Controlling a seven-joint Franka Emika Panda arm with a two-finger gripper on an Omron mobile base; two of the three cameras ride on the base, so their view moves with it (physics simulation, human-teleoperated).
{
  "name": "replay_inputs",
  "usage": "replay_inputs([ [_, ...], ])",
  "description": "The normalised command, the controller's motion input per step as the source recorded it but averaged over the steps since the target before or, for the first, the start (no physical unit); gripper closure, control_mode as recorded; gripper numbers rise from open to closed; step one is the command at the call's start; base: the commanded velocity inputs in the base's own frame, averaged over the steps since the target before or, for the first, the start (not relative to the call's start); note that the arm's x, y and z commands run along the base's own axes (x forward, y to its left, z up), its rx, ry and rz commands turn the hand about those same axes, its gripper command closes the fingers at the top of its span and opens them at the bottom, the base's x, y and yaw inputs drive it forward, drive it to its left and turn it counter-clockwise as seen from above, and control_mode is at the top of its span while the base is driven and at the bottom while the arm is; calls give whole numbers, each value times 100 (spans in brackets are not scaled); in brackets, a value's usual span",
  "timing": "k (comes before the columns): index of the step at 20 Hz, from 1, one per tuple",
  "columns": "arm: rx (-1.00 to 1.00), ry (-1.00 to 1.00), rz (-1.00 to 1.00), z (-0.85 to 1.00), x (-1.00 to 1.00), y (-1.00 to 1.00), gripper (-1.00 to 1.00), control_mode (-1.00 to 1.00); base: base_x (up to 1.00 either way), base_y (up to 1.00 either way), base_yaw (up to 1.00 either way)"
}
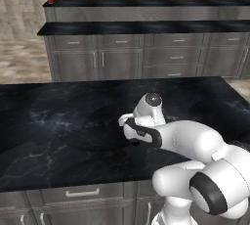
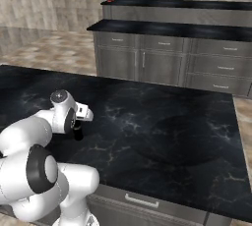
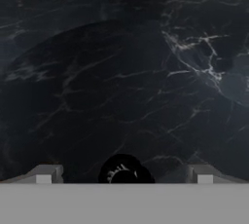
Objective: Move the drinks to the dining counter.
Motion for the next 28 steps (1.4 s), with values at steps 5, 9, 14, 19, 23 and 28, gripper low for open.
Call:
replay_inputs([
  [5, 0, -6, 0, -11, 5, 0, 100, -100, 0, 0, 0],
  [9, 0, -4, 0, -15, 3, 0, 100, -100, 0, 0, 0],
  [14, 0, -4, 2, -17, 2, 0, 100, -100, 0, 0, 0],
  [19, 0, -4, 7, -17, 3, 0, 100, -100, 0, 0, 0],
  [23, 0, -11, 8, 18, -18, 0, 100, -100, 0, 0, 0],
  [28, 0, -5, 1, 93, -28, 0, 100, -100, 0, 0, 0],
])
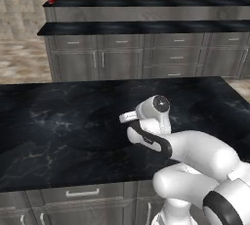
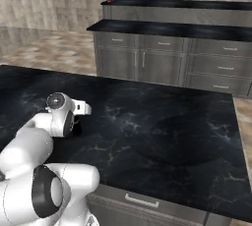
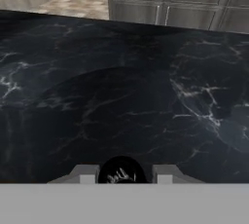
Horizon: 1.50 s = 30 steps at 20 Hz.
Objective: Move the drinks to the dining counter.
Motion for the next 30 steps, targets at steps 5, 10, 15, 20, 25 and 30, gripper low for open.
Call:
replay_inputs([
  [5, 0, 0, -1, 100, -35, -1, 100, -100, 0, 0, 0],
  [10, 0, 12, -8, 100, -40, -16, 100, -100, 0, 0, 0],
  [15, 2, 7, -14, 92, -57, -61, 100, -100, 0, 0, 0],
  [20, 8, 0, -16, 73, -72, -57, 100, -100, 0, 0, 0],
  [25, 7, -13, -11, 52, -59, -19, 100, -100, 0, 0, 0],
  [30, 2, -10, -4, 31, -22, 3, 100, -100, 0, 0, 0],
])
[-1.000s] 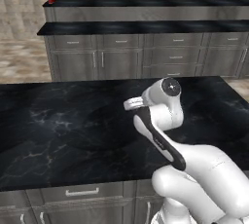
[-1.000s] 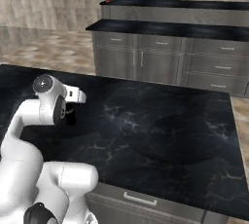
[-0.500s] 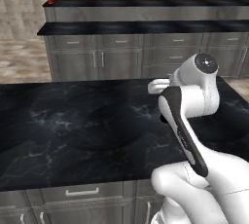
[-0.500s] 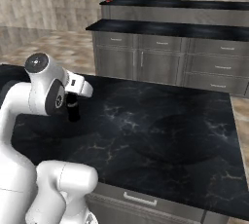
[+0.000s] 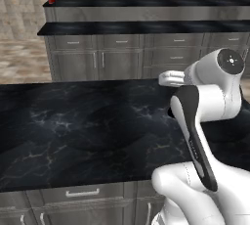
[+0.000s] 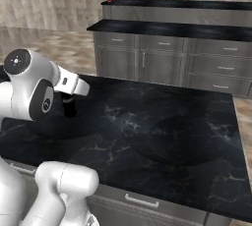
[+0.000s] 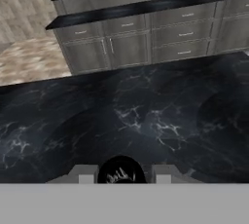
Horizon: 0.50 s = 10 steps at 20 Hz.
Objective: Move the drinks to the dining counter.
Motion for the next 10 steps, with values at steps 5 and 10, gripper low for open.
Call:
replay_inputs([
  [5, 1, -2, 0, 5, -13, 5, 100, 100, -63, 44, 1],
  [10, 0, 0, 0, 0, 0, 0, 100, 100, -44, 100, 4],
])
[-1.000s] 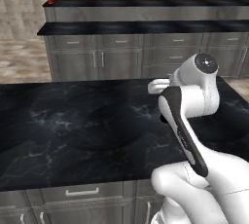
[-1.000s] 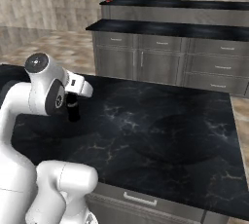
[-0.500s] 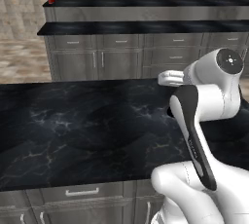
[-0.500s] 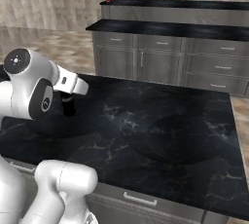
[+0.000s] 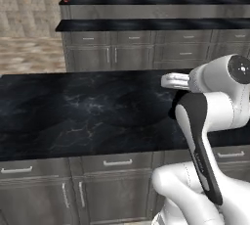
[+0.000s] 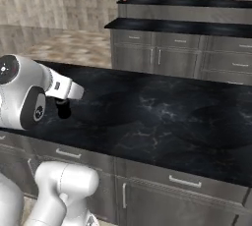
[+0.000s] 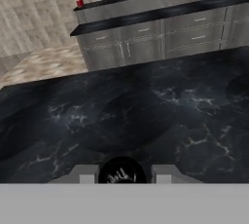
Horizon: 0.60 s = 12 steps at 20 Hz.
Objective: Move the drinks to the dining counter.
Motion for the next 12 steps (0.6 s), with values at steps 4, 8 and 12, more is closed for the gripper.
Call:
replay_inputs([
  [4, 0, 0, 0, 0, 0, 0, 100, 100, -40, 100, 8],
  [8, 0, 0, 0, 0, 0, 0, 100, 100, -61, 100, 13],
  [12, 0, 0, 0, 0, 0, 0, 100, 100, -84, 100, 21],
])
